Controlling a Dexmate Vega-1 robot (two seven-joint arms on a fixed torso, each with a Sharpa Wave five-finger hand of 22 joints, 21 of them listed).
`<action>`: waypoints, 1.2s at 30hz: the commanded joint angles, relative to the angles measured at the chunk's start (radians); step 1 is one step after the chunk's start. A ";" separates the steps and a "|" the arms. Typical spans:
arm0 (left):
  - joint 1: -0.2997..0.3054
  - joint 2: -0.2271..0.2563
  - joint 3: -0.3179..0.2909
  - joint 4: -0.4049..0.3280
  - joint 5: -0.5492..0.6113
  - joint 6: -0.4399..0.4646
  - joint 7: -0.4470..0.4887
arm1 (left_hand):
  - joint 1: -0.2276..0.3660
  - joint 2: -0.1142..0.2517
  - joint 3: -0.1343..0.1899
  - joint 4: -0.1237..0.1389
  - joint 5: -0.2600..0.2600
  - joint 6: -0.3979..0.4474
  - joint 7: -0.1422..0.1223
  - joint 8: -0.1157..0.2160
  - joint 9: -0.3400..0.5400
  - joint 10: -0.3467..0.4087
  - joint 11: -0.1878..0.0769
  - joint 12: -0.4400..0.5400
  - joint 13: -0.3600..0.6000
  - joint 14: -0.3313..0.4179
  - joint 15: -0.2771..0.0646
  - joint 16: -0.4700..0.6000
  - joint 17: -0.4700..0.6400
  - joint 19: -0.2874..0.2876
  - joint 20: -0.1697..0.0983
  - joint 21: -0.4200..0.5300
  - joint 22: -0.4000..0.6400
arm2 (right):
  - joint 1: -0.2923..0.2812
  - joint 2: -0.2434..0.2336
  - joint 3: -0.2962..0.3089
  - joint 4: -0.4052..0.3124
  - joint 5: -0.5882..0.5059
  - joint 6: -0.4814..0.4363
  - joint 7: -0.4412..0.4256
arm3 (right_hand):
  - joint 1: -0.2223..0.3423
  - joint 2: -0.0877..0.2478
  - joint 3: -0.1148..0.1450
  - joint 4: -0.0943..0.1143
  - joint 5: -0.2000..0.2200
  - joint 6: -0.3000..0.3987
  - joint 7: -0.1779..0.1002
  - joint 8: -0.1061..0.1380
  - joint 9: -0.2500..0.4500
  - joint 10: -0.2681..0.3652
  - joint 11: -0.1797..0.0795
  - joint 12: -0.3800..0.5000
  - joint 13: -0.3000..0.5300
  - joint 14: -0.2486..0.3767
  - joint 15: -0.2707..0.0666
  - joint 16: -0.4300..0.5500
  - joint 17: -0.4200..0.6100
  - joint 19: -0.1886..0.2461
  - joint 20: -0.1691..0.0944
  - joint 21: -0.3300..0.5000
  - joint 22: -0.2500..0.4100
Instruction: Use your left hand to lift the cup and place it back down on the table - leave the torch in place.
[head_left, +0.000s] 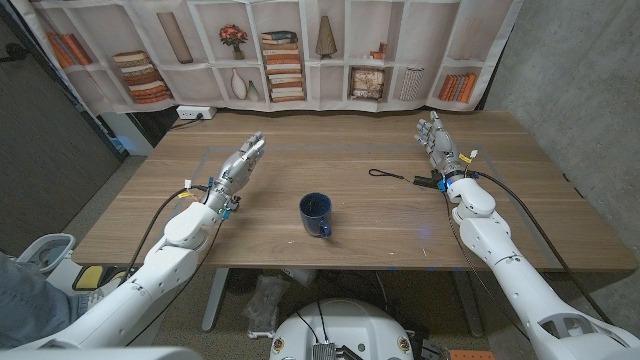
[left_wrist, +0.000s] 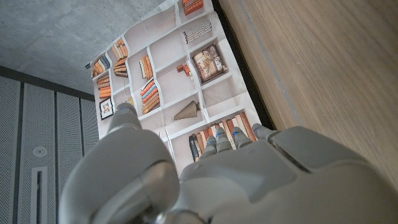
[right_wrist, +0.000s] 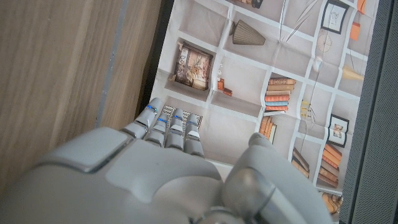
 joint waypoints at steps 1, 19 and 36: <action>0.034 0.036 -0.010 -0.042 0.021 -0.005 0.017 | 0.013 -0.006 0.000 -0.008 0.009 -0.019 -0.001 -0.006 0.002 -0.016 0.004 -0.003 0.002 -0.014 0.002 -0.001 0.002 -0.030 0.009 -0.003 0.001 | -0.001 0.004 -0.002 0.000 0.004 0.005 0.001 | 0.010 0.006 -0.001 -0.007 -0.004 0.002 0.002 0.001 0.003 -0.002 0.002 -0.001 0.004 0.005 0.005 0.000 0.005 0.007 -0.030 -0.005 0.005; 0.039 0.037 -0.003 -0.011 0.030 -0.059 -0.014 | 0.024 -0.028 -0.013 -0.019 0.012 -0.036 -0.002 -0.008 0.003 -0.027 0.005 -0.004 0.003 -0.029 0.006 -0.002 0.002 -0.036 0.026 -0.001 0.002 | -0.005 0.007 -0.014 -0.016 -0.010 0.010 -0.019 | 0.010 0.006 -0.003 -0.009 -0.008 0.002 0.003 0.001 0.003 -0.005 0.005 -0.002 0.004 0.002 0.006 -0.001 0.006 0.006 -0.028 -0.013 0.006; 0.068 0.056 -0.005 -0.040 0.047 -0.068 0.003 | 0.032 -0.040 -0.022 -0.026 0.015 -0.040 -0.003 -0.005 0.003 -0.030 0.006 -0.002 0.003 -0.034 0.005 0.000 0.003 -0.034 0.041 0.003 0.003 | -0.010 0.011 -0.013 -0.021 -0.005 0.016 -0.028 | 0.010 0.007 -0.005 -0.010 -0.011 0.001 0.000 0.000 0.003 -0.005 0.002 -0.002 0.004 0.002 0.008 0.000 0.007 0.008 -0.027 -0.020 0.006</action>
